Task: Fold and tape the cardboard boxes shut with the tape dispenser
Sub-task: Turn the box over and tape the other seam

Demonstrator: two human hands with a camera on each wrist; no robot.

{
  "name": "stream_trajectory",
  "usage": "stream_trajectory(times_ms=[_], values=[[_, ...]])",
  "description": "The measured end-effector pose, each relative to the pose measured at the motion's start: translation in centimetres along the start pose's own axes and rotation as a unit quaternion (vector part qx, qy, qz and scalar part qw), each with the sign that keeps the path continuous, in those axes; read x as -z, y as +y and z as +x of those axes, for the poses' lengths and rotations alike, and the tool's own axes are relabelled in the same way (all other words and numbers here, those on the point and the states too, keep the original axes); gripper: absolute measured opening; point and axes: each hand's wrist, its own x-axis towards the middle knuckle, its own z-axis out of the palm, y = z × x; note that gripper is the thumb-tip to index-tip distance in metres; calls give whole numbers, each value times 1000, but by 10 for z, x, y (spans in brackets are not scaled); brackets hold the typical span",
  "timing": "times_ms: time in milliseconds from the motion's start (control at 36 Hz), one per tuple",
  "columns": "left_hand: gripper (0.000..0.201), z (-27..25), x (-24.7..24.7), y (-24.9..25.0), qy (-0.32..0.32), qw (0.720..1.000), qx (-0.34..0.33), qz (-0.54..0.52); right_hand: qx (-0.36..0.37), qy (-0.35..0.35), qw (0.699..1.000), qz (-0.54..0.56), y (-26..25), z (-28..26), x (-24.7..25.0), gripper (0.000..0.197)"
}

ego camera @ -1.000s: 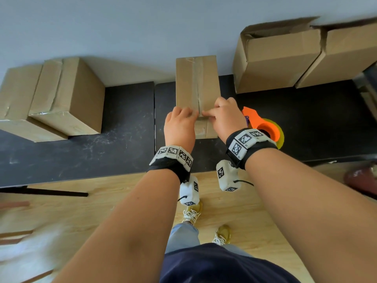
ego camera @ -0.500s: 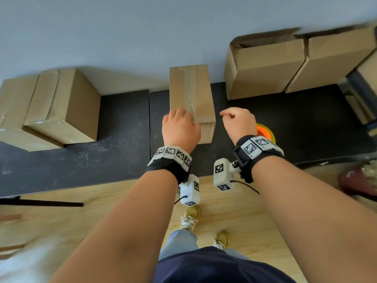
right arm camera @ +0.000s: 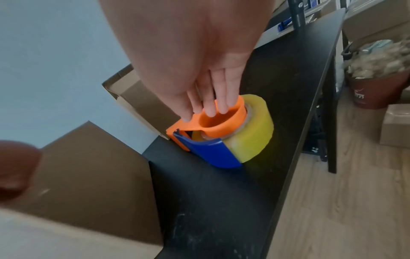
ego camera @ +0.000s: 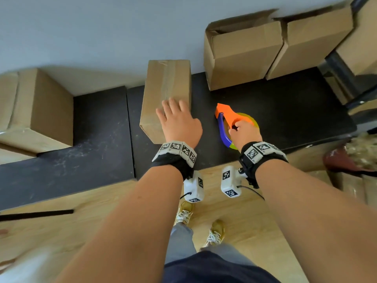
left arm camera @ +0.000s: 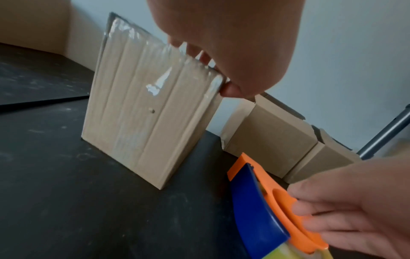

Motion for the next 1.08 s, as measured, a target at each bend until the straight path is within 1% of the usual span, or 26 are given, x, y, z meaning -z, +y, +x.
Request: stream_trajectory(times_ms=[56,111,250,306,389,500,583,667,750,805,861,917,972,1028,1083], values=[[46,-4,-5,-2,25,1000,0,-2,-11,-31,999,-24,-1,7,-6,36],[43,-6,-11,-3,50,999,-6,-2,-8,-50,997,-53,-1,12,-14,41],[27,-3,-23,-7,102,994,-29,30,-15,-50,989,-137,-3,18,-34,49],[28,-2,-26,-8,109,993,-32,42,-17,-45,986,-159,-4,20,-35,52],[26,-1,-30,-8,116,992,-30,44,-9,-49,984,-171,-3,23,-37,49],[27,-1,-33,-8,112,992,-28,45,0,-41,983,-180,-2,26,-37,33],[29,0,-29,-8,97,994,-29,42,-1,-79,983,-168,-7,24,-32,37],[32,0,-24,-10,77,996,-28,45,0,-78,991,-110,-10,16,-25,32],[36,1,-15,-13,65,997,-20,32,0,-57,998,-1,-10,6,-18,25],[48,0,-6,-14,36,999,-7,21,-2,-33,996,84,-15,0,-8,22],[61,0,3,-17,11,1000,1,11,-46,-54,984,161,-23,-8,8,20],[67,-2,10,-22,0,1000,-5,4,-81,-80,969,220,-28,-12,21,29],[67,-6,17,-27,-12,1000,-19,6,-96,-88,954,271,-30,-15,30,35],[64,-10,23,-33,-26,999,-31,12,-108,-79,944,301,-30,-18,34,46],[63,-14,29,-39,-37,998,-38,16,-121,-54,943,304,-31,-23,38,61]])
